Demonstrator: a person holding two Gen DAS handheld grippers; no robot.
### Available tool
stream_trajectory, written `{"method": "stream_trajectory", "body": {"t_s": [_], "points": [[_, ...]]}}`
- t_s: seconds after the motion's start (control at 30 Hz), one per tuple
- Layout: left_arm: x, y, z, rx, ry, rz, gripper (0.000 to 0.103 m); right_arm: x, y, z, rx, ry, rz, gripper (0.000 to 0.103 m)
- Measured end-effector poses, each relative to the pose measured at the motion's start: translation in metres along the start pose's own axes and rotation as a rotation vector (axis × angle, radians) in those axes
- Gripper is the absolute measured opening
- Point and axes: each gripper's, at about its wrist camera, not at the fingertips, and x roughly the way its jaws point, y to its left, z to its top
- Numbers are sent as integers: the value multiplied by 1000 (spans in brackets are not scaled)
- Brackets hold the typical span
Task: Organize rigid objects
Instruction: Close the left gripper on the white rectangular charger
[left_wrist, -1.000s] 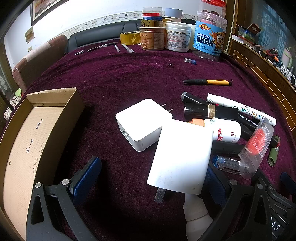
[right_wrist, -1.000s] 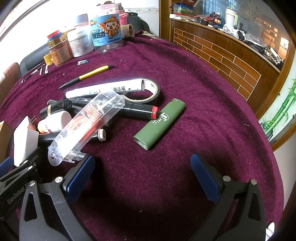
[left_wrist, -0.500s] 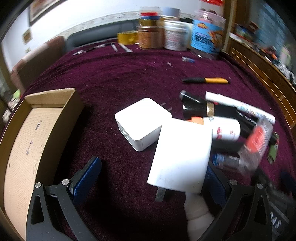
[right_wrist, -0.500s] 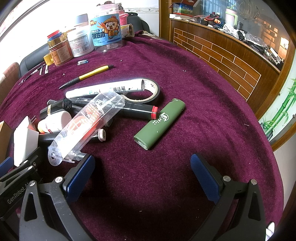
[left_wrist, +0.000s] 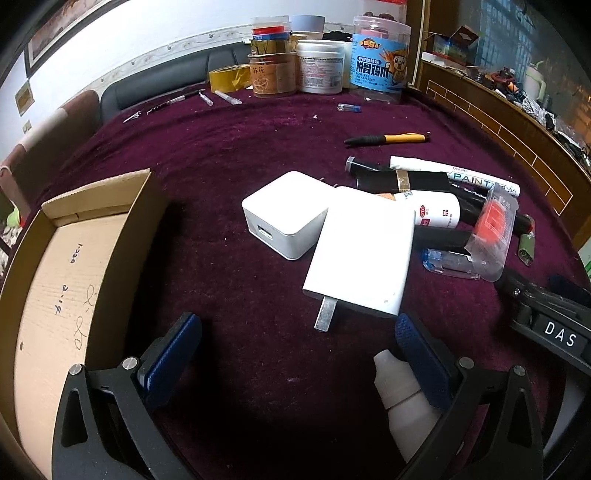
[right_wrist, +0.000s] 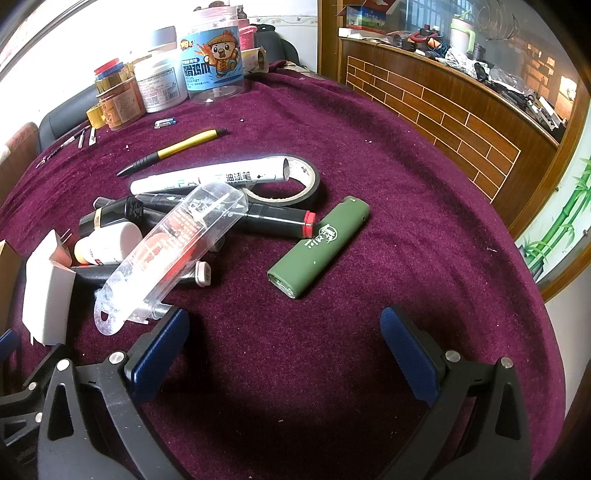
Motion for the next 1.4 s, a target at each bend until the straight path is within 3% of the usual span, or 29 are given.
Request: {"method": "stream_trajectory", "body": {"t_s": [0.13,0.27,0.4,0.53,0.6,0.67,0.73,0.8,0.83,0.87,0.9,0.93,1.0,1.1,1.23,1.33,1.37,1.4], "points": [[-2,0,2,27,56,-18,102,0,3,0,1,0,-1,103],[-9,0,-10,29,27,-36,102,-1,7,0,-20,3,-4,103],[-11,-2,-11,26,20,-14,102,-3,1,5,-143,87,119,103],[-16,-12,-14,63,-9,49,102,-13,-27,0,34,94,267,103],[-18,-15,-14,81,-16,73,102,-13,-23,2,21,129,254,103],[-18,-15,-13,87,-15,79,102,-10,-6,1,-88,166,182,103],[-14,-3,-12,37,13,15,102,-9,11,-6,-193,169,97,103],[-13,6,-10,2,23,-51,101,-7,10,-6,-161,176,90,103],[-15,8,-10,3,21,-67,101,-7,9,-5,-144,172,80,98],[-18,9,-12,2,17,-83,101,-13,7,-5,-123,141,69,88],[-21,12,-13,-6,13,-101,98,-21,5,-4,-110,101,65,86],[-28,15,-15,-23,9,-132,92,-36,2,-4,-96,28,62,85],[-43,21,-15,-51,-10,-184,92,-65,-1,-5,-80,-141,44,86],[-73,30,-6,-64,-102,-151,92,-83,-4,-6,-61,-330,71,90],[-91,41,11,-62,-150,-108,92,-36,-14,14,67,-142,194,91],[-83,50,16,-78,-114,-103,92,-12,-28,-2,157,-124,198,88],[-78,51,17,-75,-99,-108,92,-8,-34,-3,195,-88,235,81],[-71,49,18,-67,-82,-106,92,-8,-40,-3,222,-101,249,81]]}}
